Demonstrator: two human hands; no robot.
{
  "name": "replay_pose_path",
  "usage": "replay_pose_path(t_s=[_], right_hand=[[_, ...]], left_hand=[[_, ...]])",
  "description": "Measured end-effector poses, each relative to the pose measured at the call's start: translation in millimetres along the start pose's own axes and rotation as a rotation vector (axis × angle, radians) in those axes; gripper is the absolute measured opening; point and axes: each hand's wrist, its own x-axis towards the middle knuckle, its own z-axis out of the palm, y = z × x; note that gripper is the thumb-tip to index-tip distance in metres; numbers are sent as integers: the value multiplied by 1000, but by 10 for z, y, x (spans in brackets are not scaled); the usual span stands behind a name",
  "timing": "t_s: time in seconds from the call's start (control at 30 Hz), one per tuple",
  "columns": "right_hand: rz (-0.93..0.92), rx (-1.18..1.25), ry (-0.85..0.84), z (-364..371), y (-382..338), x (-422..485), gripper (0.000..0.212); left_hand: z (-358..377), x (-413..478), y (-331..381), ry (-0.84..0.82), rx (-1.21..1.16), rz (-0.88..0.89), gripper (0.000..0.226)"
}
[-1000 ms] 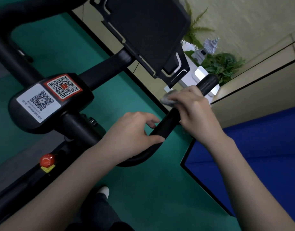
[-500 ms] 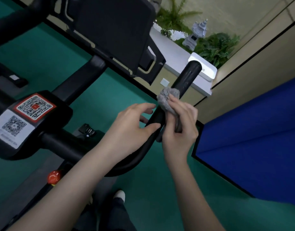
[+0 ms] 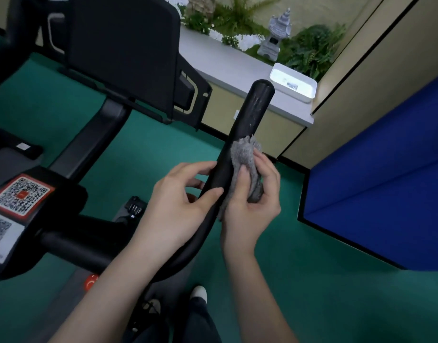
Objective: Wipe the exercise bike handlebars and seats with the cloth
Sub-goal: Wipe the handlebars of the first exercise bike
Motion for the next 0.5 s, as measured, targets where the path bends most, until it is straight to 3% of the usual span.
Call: replay_pose_path(t_s=[0.27,0.5], right_hand=[[360,140,147,105,-9,71,17],[482,225,134,131,12,113,19]], left_hand=[[6,-6,10,14,11,-21,39],[74,23,56,36,40,-36,41]])
